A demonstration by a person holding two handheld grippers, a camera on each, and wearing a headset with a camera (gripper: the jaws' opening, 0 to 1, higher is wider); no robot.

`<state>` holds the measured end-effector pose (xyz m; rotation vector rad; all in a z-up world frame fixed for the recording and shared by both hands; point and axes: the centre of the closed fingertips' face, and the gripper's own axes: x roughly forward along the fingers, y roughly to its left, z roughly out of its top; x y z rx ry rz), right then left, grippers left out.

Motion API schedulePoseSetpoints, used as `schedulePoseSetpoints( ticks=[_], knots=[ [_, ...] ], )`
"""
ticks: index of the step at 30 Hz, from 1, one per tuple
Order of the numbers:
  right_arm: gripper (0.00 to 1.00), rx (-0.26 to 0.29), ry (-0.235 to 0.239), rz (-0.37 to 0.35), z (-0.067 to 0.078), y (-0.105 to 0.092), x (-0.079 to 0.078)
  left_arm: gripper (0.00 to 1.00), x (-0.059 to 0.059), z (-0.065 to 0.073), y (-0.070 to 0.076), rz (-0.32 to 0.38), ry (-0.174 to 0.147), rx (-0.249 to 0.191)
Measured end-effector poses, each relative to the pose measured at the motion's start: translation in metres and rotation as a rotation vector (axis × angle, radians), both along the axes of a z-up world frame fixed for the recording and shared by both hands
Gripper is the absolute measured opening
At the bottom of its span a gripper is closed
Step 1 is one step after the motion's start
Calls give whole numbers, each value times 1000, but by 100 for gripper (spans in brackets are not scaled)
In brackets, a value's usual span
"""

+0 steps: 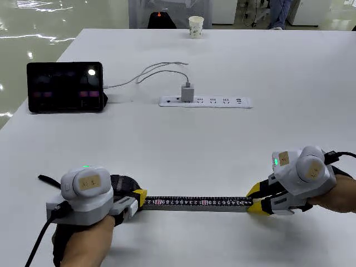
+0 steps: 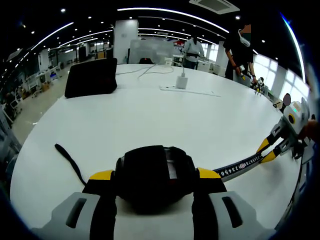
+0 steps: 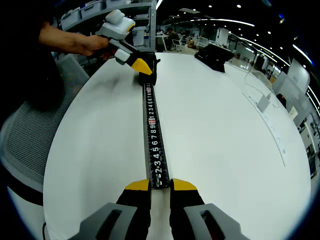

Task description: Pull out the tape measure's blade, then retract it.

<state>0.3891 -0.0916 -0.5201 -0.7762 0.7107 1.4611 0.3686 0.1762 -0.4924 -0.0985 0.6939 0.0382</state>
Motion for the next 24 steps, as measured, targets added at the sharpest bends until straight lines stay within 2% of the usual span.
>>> schedulePoseSetpoints(
  ticks=[24],
  knots=[
    [10, -13, -1, 10, 0, 0, 0, 55, -1, 2, 0, -2, -4, -12]
  ],
)
